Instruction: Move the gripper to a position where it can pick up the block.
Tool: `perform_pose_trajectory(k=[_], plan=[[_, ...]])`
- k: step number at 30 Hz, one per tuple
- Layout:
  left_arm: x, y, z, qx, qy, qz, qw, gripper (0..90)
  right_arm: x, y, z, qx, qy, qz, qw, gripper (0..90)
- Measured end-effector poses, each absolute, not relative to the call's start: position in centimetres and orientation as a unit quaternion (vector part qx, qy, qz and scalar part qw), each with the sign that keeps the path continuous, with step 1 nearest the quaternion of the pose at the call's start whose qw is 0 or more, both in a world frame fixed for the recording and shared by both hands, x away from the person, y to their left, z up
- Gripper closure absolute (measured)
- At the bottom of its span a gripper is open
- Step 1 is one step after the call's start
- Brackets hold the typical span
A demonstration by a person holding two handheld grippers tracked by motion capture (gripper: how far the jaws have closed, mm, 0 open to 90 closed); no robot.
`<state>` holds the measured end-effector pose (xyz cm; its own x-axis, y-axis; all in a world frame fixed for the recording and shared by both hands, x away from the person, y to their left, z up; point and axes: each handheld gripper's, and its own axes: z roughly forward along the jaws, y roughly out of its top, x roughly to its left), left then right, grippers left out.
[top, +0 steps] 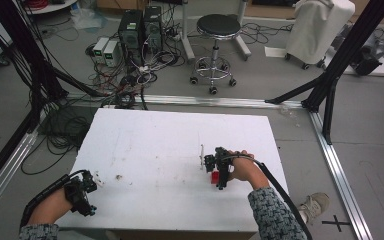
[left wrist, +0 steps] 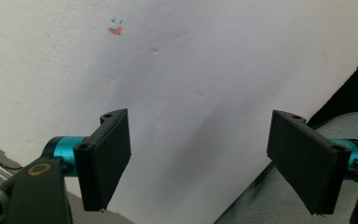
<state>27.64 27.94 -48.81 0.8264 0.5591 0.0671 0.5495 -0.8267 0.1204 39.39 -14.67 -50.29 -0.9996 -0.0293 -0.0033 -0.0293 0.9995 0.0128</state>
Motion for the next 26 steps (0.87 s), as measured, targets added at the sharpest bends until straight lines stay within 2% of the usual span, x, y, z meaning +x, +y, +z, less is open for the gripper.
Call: perform_pose_trajectory(k=[15, 26], plan=[[27.6, 27.9, -48.8, 0.954, 0.291, 0.050, 0.050, 21.9, 39.8, -14.0, -51.9, -0.020, 1.000, 0.003, -0.005, 4.0], [27.6, 27.9, -48.7, 0.954, 0.290, 0.051, 0.051, 21.8, 39.7, -14.1, -51.7, -0.007, 1.000, -0.005, -0.007, 4.0]])
